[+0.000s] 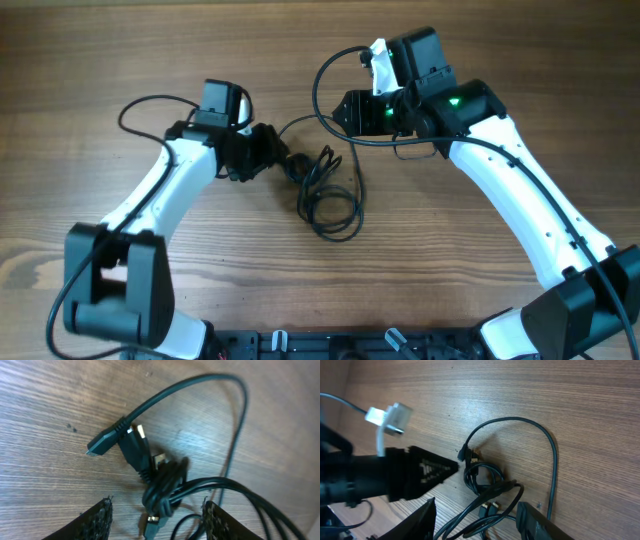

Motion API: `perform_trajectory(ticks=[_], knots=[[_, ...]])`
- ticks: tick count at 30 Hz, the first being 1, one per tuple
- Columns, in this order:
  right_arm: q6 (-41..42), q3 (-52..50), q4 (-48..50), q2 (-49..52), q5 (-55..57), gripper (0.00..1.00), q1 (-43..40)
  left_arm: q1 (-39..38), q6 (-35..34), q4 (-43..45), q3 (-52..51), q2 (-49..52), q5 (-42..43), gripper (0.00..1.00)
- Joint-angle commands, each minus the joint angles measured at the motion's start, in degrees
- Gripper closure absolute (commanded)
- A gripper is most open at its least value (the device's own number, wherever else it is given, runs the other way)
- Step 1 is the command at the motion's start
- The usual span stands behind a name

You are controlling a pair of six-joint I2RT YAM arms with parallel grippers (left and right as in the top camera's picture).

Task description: Untangle cables

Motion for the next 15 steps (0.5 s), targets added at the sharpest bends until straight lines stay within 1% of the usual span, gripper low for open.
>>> perform_trajectory(ticks=[1, 2, 4, 6, 7, 13, 15], knots=[[0.4, -0.1, 0.3, -1.1, -0.9, 0.46, 0.0, -2.7, 2.1, 1.3, 0.0, 1.9, -0.7, 0.40], [0.5, -0.1, 0.3, -1.1, -0.9, 0.46, 0.0, -3.6, 2.1, 1.6, 0.0, 2.6, -2.3, 0.40], [0.4, -0.1, 0.3, -1.1, -0.9, 0.46, 0.0, -4.2, 1.8, 1.7, 0.0, 3.5, -4.0, 0.44], [0.4, -0.1, 0.3, -1.1, -0.9, 0.46, 0.0, -4.3, 1.6, 1.7, 0.0, 4.3, -4.4, 0.53], [0.4, -0.1, 0.3, -1.1, -0.9, 0.45, 0.0, -4.3, 1.4, 1.7, 0.0, 4.6, -4.4, 0.55], [0.4, -0.2, 0.3, -1.1, -0.9, 0.45, 0.0, -4.3, 1.5, 1.4, 0.0, 5.4, -6.1, 0.58], [0.4, -0.2, 0.2, -1.1, -0.9, 0.45, 0.0, -4.3, 1.5, 1.3, 0.0, 5.8, -6.2, 0.63]])
